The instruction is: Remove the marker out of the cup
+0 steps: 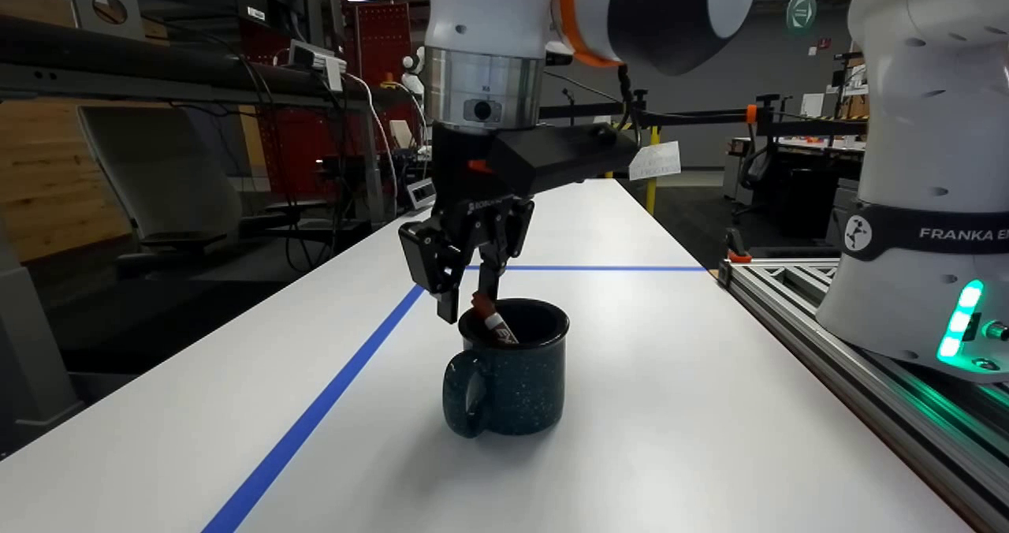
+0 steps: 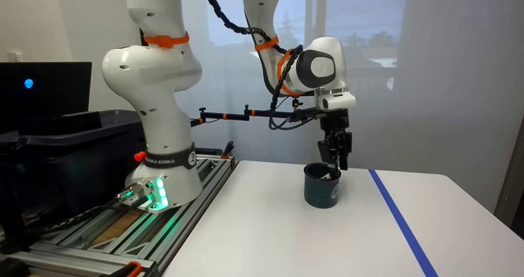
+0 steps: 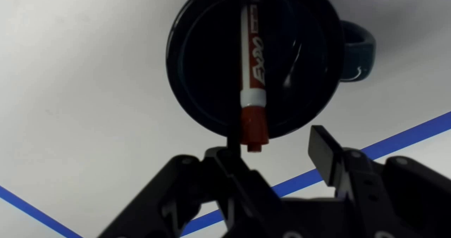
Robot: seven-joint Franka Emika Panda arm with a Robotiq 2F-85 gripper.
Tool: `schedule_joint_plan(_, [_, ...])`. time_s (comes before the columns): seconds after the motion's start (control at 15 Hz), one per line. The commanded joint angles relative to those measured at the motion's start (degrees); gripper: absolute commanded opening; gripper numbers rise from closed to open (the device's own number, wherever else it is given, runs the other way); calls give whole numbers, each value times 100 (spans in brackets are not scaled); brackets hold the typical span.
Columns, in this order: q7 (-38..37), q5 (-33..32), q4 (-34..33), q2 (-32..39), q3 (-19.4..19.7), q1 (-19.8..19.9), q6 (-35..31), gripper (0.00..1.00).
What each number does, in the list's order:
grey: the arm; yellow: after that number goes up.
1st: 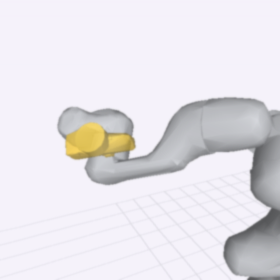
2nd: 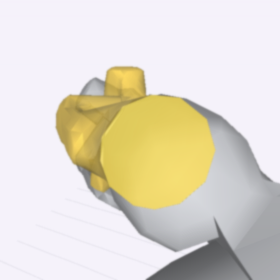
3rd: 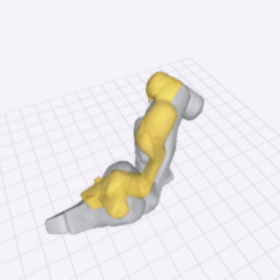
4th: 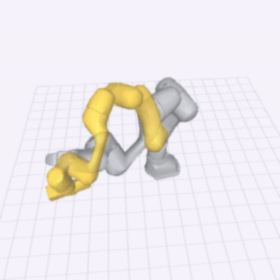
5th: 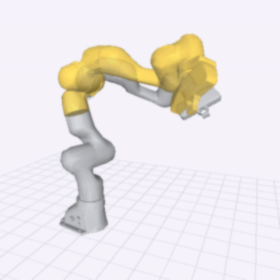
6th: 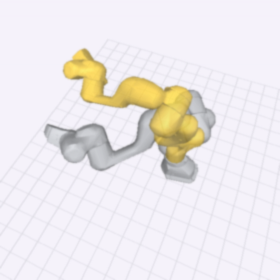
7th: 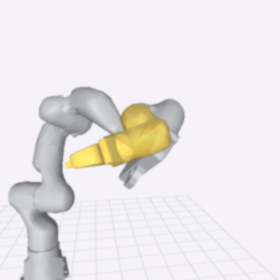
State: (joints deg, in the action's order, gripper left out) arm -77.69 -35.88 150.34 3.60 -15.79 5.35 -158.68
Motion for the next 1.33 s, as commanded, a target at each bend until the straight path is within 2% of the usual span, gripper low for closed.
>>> schedule_joint_plan(0.0, [-176,-83,-90,104,-12,-44,-17,57])
schedule_joint_plan(0.2, [-184,-81,-103,111,-6,-44,-10,46])
schedule_joint_plan(0.33, [-203,-90,-109,90,-6,-46,-11,32])
schedule_joint_plan(0.4, [-205,-87,-103,79,-7,-46,-13,32])
schedule_joint_plan(0.47, [-207,-83,-101,63,-10,-48,-10,24])
schedule_joint_plan(0.6, [-211,-68,-111,53,-15,-52,-6,19])
schedule_joint_plan(0.67, [-204,-51,-102,50,-22,-54,-6,21])
schedule_joint_plan(0.73, [-173,-19,-89,42,-36,-60,0,18])
schedule_joint_plan(0.8, [-168,-8,-83,36,-48,-65,2,35])
schedule_joint_plan(1.13, [-114,117,-47,-28,-152,-80,23,50])
schedule_joint_plan(1.2, [-112,136,-42,-33,-175,-80,22,50])
schedule_joint_plan(1.27, [-117,146,-38,-36,-196,-78,20,30])
